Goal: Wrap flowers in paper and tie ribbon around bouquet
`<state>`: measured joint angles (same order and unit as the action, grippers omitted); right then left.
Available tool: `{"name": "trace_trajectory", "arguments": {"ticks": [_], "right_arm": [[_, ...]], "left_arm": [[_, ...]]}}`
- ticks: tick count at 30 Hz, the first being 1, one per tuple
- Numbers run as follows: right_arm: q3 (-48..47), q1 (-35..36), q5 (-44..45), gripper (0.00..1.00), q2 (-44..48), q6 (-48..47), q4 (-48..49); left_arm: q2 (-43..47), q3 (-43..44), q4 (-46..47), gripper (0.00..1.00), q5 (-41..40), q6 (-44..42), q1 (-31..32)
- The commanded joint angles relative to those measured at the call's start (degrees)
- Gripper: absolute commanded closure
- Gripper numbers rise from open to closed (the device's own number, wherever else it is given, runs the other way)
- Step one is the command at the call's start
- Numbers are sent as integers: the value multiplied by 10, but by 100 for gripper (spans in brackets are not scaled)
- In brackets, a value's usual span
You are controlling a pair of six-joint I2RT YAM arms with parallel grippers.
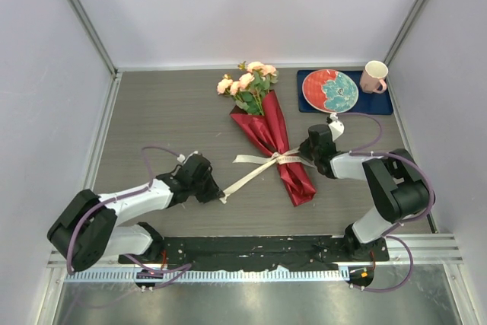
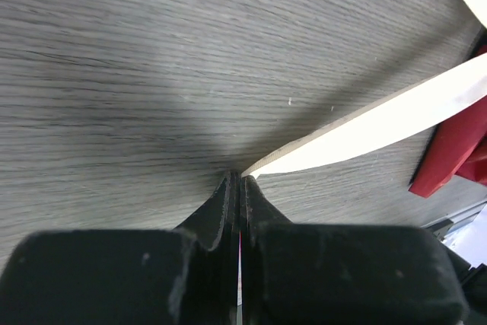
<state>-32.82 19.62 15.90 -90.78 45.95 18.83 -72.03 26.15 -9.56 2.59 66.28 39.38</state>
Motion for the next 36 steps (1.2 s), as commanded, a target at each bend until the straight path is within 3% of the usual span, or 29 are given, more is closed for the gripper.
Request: {"name": "trace_trajectory", "arguments": {"ticks": [1, 12, 15, 16, 17, 18, 20, 21, 22, 25, 27, 33, 36], "right_arm": [[0, -29, 78, 100, -23, 8, -6], [21, -34, 114, 100, -7, 26, 21], [23, -30, 92, 100, 12, -17, 52], [29, -31, 46, 100, 24, -35, 67], [23, -28, 35, 97, 63, -65, 54], [15, -25, 33, 81, 88, -77, -5], [-14, -17, 47, 50, 166, -118, -78], [-29, -14, 49, 43, 190, -134, -165], [-45, -14, 54, 38, 217, -143, -217], [-126, -13, 51, 28, 299, -176, -396], [-196, -12, 36, 22, 339, -188, -513], [-423, -9, -54, 13, 382, -219, -704], [-489, -9, -83, 12, 430, -239, -690]], "left_arm": [[2, -51, -133, 100, -60, -28, -32], [40, -73, -150, 100, -49, -62, -91], [45, -64, -142, 100, -40, -67, -92], [55, -56, -142, 100, -29, -71, -92], [64, -46, -143, 100, -11, -86, -94], [72, -17, -156, 100, -2, -93, -94], [109, 26, -190, 70, 1, -119, -95], [127, 75, -228, 59, -6, -129, -97], [156, 102, -245, 46, -13, -140, -97], [188, 220, -289, 33, -36, -174, -104], [190, 316, -293, 1, 21, -201, -106], [185, 492, -240, 0, 171, -187, -106], [176, 549, -217, 0, 175, -191, -106]]}}
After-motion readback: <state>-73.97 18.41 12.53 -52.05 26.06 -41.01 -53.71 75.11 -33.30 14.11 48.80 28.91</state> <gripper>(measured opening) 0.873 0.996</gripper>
